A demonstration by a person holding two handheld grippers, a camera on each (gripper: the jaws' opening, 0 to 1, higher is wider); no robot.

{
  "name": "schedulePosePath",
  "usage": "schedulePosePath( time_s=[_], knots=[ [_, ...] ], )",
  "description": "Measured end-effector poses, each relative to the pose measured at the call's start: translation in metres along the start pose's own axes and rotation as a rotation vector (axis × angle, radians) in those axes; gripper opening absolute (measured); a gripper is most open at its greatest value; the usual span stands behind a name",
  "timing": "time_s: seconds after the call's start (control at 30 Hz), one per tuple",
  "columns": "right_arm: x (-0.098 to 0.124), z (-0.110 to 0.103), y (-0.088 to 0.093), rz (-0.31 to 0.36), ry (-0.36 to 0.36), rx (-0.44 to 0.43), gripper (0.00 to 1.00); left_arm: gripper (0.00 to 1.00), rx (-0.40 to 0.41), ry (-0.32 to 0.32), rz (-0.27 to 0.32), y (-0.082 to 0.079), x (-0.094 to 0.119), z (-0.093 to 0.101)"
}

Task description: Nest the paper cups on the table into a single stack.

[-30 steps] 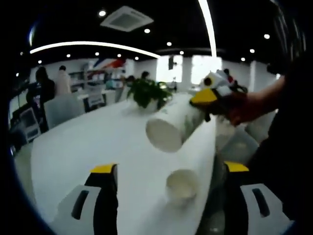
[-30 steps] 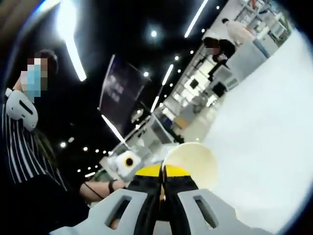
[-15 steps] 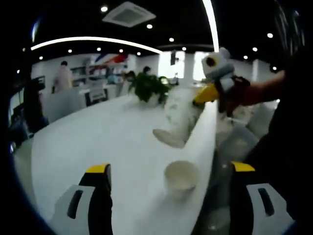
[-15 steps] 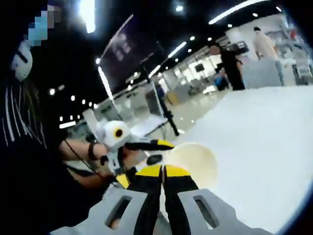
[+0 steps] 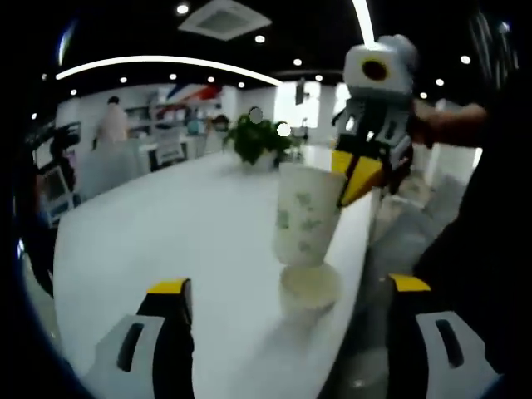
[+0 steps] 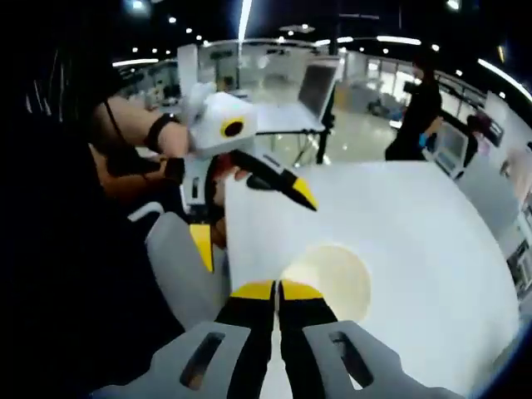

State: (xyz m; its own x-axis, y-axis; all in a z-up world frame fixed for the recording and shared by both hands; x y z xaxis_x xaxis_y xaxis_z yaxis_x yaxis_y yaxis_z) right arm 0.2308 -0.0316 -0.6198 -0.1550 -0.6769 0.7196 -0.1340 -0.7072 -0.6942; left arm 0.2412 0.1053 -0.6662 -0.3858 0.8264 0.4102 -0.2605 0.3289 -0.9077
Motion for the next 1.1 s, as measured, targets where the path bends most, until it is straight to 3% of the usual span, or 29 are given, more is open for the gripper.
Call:
schedulePosePath(
  time_s=[0.13,0.27,0.4,1.1],
  knots=[
    [-0.011,-0.005,0.007,-0.069,-0.015,0.043,0.0,0.95,0.01,-0.005,-0.002,0.002,0.001,0.0],
    [-0.02,-0.006,0.012,-0.097,-0.027,0.072,0.0,0.95,0.017,-0.008,-0.006,0.004,0.001,0.0],
    [-0.03,-0.006,0.019,-0.134,-0.053,0.051,0.0,0.95,0.018,0.01,-0.019,0.006,-0.001,0.004],
    [-0.059,-0.01,0.036,-0.218,-0.119,0.043,0.0,0.96,0.039,0.021,-0.021,0.006,-0.006,0.008]
  ],
)
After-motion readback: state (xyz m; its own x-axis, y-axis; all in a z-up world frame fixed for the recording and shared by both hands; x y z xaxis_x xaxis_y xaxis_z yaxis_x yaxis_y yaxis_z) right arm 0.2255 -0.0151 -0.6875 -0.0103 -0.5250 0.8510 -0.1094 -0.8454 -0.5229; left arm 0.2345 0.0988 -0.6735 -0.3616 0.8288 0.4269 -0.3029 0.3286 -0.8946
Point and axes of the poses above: the point that each gripper's makers call its tool centre point, and the gripper's own axes: x roughly backward along the fingers, z roughly to its right, y roughly out of its underside, the point moved 6 cm from there along x, roughly backward along the fingers
